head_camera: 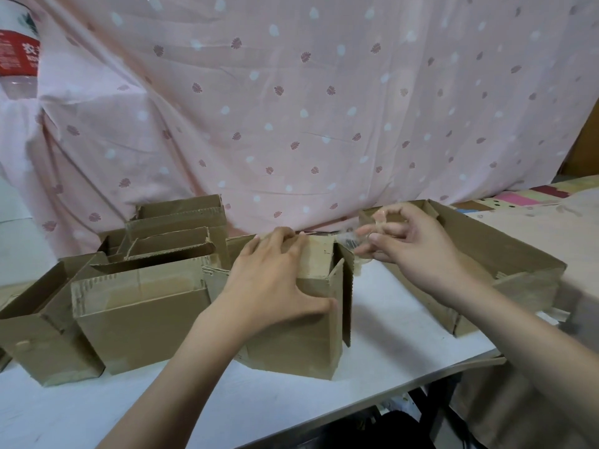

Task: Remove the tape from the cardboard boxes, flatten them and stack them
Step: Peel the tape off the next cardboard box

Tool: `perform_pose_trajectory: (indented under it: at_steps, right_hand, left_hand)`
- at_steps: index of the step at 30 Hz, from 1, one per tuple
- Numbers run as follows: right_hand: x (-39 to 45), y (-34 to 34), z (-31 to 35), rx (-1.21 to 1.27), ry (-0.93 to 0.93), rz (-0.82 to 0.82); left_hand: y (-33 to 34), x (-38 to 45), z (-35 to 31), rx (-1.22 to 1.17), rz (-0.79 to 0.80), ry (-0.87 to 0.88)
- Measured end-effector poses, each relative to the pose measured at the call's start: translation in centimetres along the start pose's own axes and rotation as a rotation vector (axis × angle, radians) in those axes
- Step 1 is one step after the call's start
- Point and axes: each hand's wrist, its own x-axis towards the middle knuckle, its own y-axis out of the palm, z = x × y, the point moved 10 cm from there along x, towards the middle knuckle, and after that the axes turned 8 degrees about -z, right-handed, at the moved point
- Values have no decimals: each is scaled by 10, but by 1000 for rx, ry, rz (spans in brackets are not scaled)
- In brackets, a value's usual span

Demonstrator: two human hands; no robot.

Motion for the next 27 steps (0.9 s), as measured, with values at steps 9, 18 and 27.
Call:
perform_pose_trajectory:
  at_steps: [9, 18, 27]
  right_hand:
    - [-1, 26, -11, -70, 154, 117]
    - [2, 26, -9, -71, 110, 73]
    - [22, 12, -30, 305, 325, -61]
  left_hand:
    - [5, 0, -16, 60, -6, -37]
    - [10, 4, -21, 141, -107, -130]
    - [6, -2, -21, 63, -154, -81]
